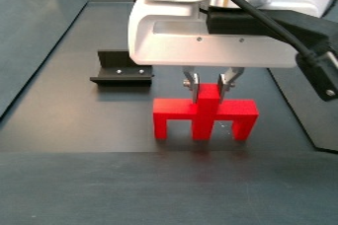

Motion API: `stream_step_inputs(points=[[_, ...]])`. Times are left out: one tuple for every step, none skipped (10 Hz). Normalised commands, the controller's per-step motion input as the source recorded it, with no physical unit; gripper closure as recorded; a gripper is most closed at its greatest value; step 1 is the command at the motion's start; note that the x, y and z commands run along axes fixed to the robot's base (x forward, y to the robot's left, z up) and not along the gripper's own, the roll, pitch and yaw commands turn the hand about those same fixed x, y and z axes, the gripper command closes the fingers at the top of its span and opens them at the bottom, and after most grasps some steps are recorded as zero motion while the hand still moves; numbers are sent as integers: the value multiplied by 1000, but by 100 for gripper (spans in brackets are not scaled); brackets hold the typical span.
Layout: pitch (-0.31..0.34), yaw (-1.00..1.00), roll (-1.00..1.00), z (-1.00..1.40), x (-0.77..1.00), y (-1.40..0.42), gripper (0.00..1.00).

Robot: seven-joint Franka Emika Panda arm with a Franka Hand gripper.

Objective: Pick up the red object. Move up. Move to above the board. Insert the red object.
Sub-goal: Pick up the red object.

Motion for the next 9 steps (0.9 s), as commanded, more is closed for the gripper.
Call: stream_step_inputs(points=[[0, 0, 0, 0, 0, 0, 100], [0, 0, 0, 0, 0, 0, 100], [0, 0, 0, 0, 0, 0, 100], [0, 0, 0, 0, 0, 0, 100], [0, 0, 0, 0, 0, 0, 100], [0, 0, 0, 0, 0, 0, 100], [0, 0, 0, 0, 0, 0, 100], [0, 0, 0, 0, 0, 0, 100], [0, 0, 0, 0, 0, 0, 100]])
